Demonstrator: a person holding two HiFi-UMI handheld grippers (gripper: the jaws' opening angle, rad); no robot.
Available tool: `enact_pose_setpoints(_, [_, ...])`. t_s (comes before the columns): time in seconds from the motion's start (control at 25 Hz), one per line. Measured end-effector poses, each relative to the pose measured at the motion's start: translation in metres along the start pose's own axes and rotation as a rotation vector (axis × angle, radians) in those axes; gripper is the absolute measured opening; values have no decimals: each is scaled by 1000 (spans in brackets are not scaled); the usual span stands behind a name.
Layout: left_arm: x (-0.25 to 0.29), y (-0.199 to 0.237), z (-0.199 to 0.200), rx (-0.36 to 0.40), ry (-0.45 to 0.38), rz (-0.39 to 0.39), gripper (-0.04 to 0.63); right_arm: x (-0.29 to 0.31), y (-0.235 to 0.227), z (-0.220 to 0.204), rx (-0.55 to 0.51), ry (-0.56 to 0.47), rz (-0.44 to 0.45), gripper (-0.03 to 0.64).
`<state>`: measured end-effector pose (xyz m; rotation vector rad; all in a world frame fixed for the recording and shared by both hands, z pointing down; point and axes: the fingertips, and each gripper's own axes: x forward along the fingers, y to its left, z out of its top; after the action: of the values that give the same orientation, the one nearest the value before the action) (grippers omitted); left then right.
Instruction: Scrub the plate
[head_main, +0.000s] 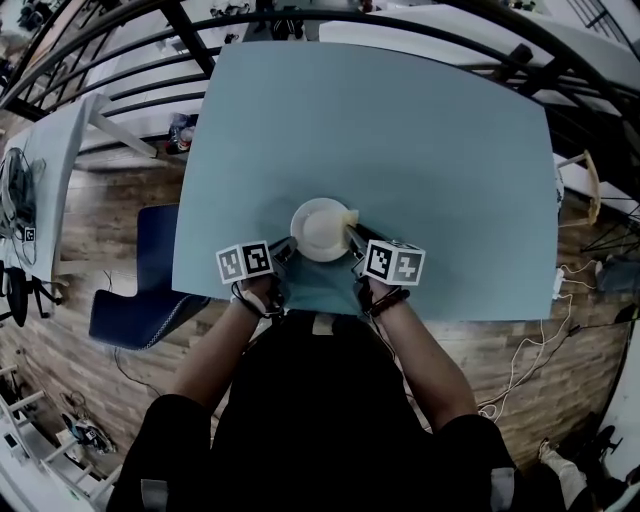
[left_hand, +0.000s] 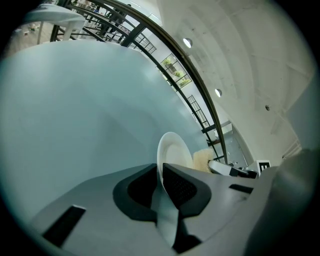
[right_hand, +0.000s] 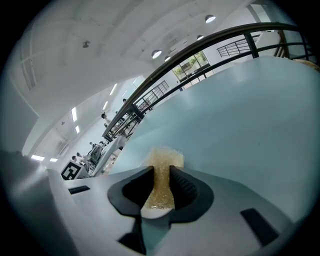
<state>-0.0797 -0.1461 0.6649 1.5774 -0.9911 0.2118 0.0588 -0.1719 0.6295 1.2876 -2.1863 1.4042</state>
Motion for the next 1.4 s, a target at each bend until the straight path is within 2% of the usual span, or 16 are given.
enact_pose_setpoints(0.2, [1, 0, 1, 7, 4, 1, 48, -5, -6, 5, 2, -36, -76, 104])
enact_pose_setpoints(0.32, [0, 0, 4, 14, 8, -1, 48, -3, 3, 10, -7, -52, -81, 104])
enact_pose_setpoints(0.56, [-12, 1, 9, 10, -25, -39, 65, 24, 51, 3, -79, -3, -8, 104])
enact_pose_setpoints(0.76, [-35, 5, 8, -56, -66, -102, 75, 56, 89, -24, -134, 90, 66, 104])
enact_pose_setpoints(0.96, [-48, 19, 11, -83, -87, -95, 75, 79, 114, -46, -162, 149, 112, 104])
enact_pose_setpoints(1.16, [-41, 19, 14, -59, -63, -96, 75, 74, 105, -50, -157, 148, 98, 104])
enact_pose_setpoints(1.4, [-19, 8, 12, -12, -15, -61, 75, 50, 65, -40, -112, 113, 47, 104])
